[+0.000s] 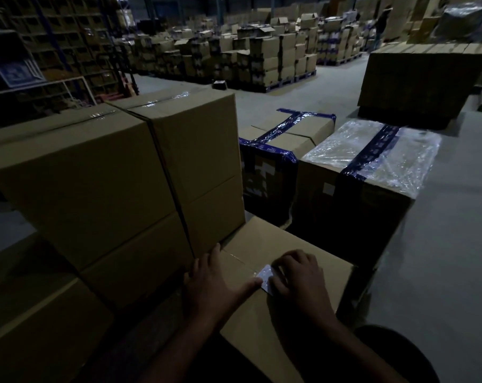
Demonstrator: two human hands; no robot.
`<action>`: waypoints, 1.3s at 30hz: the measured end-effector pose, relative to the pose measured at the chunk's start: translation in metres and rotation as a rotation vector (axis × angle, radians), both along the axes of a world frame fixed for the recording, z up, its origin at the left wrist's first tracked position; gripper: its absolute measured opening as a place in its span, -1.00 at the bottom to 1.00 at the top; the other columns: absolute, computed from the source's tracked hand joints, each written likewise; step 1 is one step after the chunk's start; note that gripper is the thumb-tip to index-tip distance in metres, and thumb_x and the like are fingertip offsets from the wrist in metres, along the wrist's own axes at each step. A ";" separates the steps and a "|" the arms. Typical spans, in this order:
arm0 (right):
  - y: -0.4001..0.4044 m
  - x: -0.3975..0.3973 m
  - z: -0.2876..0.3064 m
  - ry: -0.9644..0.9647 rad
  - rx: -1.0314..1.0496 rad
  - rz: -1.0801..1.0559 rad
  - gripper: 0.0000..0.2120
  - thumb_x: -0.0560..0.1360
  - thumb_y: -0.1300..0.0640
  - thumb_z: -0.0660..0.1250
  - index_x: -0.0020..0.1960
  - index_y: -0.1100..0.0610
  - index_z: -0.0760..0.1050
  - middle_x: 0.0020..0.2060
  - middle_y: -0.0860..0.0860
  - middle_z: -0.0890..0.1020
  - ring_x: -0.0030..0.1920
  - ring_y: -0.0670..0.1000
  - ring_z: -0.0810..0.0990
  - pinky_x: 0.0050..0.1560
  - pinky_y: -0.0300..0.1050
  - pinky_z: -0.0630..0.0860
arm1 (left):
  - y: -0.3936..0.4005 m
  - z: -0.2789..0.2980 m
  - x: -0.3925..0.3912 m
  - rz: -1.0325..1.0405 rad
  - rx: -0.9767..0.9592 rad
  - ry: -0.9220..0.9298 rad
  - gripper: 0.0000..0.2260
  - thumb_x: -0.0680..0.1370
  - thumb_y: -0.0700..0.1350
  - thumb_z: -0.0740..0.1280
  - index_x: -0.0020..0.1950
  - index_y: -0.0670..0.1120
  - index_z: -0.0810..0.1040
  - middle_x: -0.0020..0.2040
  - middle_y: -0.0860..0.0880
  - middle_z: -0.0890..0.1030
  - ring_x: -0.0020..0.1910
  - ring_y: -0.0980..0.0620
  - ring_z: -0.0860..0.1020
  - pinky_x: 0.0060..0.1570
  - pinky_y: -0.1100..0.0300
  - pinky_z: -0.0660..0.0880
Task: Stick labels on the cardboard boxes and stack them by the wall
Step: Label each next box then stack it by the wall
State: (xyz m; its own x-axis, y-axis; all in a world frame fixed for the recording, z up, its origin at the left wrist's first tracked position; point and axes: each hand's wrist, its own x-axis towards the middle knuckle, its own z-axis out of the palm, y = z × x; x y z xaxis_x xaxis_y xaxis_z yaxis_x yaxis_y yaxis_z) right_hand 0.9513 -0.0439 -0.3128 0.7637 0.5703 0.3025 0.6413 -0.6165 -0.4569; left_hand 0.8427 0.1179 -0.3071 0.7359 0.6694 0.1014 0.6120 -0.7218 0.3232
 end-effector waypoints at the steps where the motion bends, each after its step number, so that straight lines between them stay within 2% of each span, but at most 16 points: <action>1: 0.002 -0.007 -0.002 -0.016 0.022 -0.050 -0.70 0.37 -0.16 0.21 0.00 -0.07 0.55 -0.02 -0.12 0.49 0.04 -0.04 0.37 -0.07 -0.16 0.19 | 0.000 0.000 -0.001 -0.007 -0.011 -0.009 0.15 0.15 0.72 0.00 0.57 0.07 0.09 0.50 0.04 0.32 0.46 0.02 0.28 0.39 -0.04 0.23; 4: 0.003 -0.014 -0.005 -0.039 0.025 -0.099 -0.75 0.37 -0.17 0.22 -0.04 -0.10 0.52 -0.09 -0.15 0.44 -0.02 -0.05 0.35 -0.11 -0.16 0.14 | -0.002 0.002 -0.003 -0.011 0.002 -0.021 0.14 0.15 0.72 -0.02 0.56 0.07 0.12 0.48 0.05 0.34 0.44 0.04 0.31 0.38 0.00 0.21; 9: 0.005 -0.005 -0.003 0.009 -0.035 -0.070 -0.57 0.33 -0.30 0.09 0.00 -0.09 0.51 -0.12 -0.15 0.42 -0.03 -0.06 0.36 -0.09 -0.15 0.10 | -0.002 0.001 -0.001 -0.015 0.025 -0.039 0.14 0.15 0.74 -0.02 0.55 0.05 0.17 0.45 0.05 0.39 0.41 0.05 0.35 0.34 0.01 0.25; 14: 0.006 0.000 -0.001 0.067 -0.015 -0.074 -0.80 0.40 -0.16 0.32 -0.04 -0.10 0.51 -0.18 -0.19 0.36 -0.02 -0.06 0.39 -0.09 -0.15 0.09 | -0.002 0.001 -0.001 -0.010 0.002 -0.046 0.15 0.14 0.74 -0.03 0.55 0.05 0.17 0.46 0.05 0.37 0.41 0.04 0.35 0.36 0.01 0.25; 15: 0.006 0.000 -0.003 0.065 -0.003 -0.081 -0.81 0.39 -0.17 0.30 -0.07 -0.10 0.51 -0.20 -0.19 0.36 -0.03 -0.04 0.42 -0.09 -0.14 0.11 | -0.002 0.001 -0.002 -0.004 0.007 -0.052 0.14 0.14 0.74 -0.02 0.54 0.06 0.18 0.45 0.05 0.39 0.40 0.04 0.36 0.35 0.02 0.26; 17: 0.005 -0.002 -0.005 0.039 0.005 -0.095 -0.70 0.34 -0.23 0.16 -0.09 -0.10 0.52 -0.22 -0.19 0.38 -0.06 -0.02 0.42 -0.11 -0.12 0.13 | -0.003 0.001 -0.002 0.001 0.012 -0.053 0.13 0.15 0.73 0.00 0.54 0.06 0.18 0.44 0.05 0.39 0.39 0.04 0.37 0.34 0.02 0.27; 20: 0.007 -0.004 -0.005 -0.005 -0.024 -0.103 -0.55 0.31 -0.28 0.05 0.00 -0.09 0.53 -0.13 -0.13 0.44 -0.02 -0.02 0.38 -0.10 -0.12 0.09 | -0.002 0.000 -0.002 -0.005 0.015 -0.046 0.13 0.16 0.73 -0.01 0.55 0.06 0.17 0.46 0.04 0.38 0.40 0.03 0.36 0.35 0.01 0.28; 24: 0.005 -0.004 0.000 0.028 -0.059 -0.070 -0.48 0.28 -0.31 -0.03 0.01 -0.09 0.51 -0.14 -0.16 0.35 0.01 -0.04 0.36 -0.09 -0.14 0.04 | -0.003 0.001 -0.003 -0.009 -0.005 -0.051 0.13 0.16 0.73 0.01 0.55 0.05 0.16 0.47 0.04 0.36 0.42 0.04 0.35 0.37 -0.01 0.26; 26: 0.006 -0.002 0.002 0.057 -0.040 -0.079 -0.54 0.30 -0.29 0.05 -0.01 -0.08 0.52 -0.16 -0.17 0.34 0.01 -0.04 0.37 -0.09 -0.14 0.05 | -0.003 0.002 -0.003 -0.009 -0.002 -0.053 0.13 0.17 0.73 0.00 0.55 0.05 0.16 0.47 0.04 0.37 0.42 0.03 0.35 0.37 -0.01 0.26; 29: 0.007 -0.001 0.004 0.110 0.018 -0.101 -0.81 0.41 -0.10 0.34 -0.02 -0.07 0.54 -0.20 -0.19 0.33 0.03 0.01 0.44 -0.06 -0.14 0.09 | -0.003 0.003 -0.003 -0.011 -0.006 -0.048 0.11 0.18 0.72 0.01 0.55 0.05 0.16 0.47 0.04 0.36 0.42 0.04 0.34 0.36 0.00 0.26; 34: 0.005 -0.007 0.003 0.083 -0.013 -0.113 -0.82 0.44 -0.08 0.33 0.01 -0.07 0.54 -0.16 -0.15 0.35 0.03 -0.01 0.40 -0.07 -0.14 0.07 | -0.003 0.004 -0.004 -0.020 -0.025 -0.042 0.11 0.19 0.71 0.05 0.56 0.06 0.14 0.48 0.05 0.35 0.43 0.05 0.33 0.37 0.01 0.25; 39: -0.001 -0.007 0.010 0.168 0.075 -0.131 -0.90 0.42 -0.02 0.40 -0.10 -0.12 0.49 -0.26 -0.20 0.34 -0.04 -0.03 0.41 -0.07 -0.11 0.15 | -0.003 0.005 -0.003 -0.013 -0.038 -0.045 0.11 0.17 0.71 0.06 0.56 0.06 0.16 0.48 0.06 0.36 0.42 0.06 0.35 0.36 0.03 0.25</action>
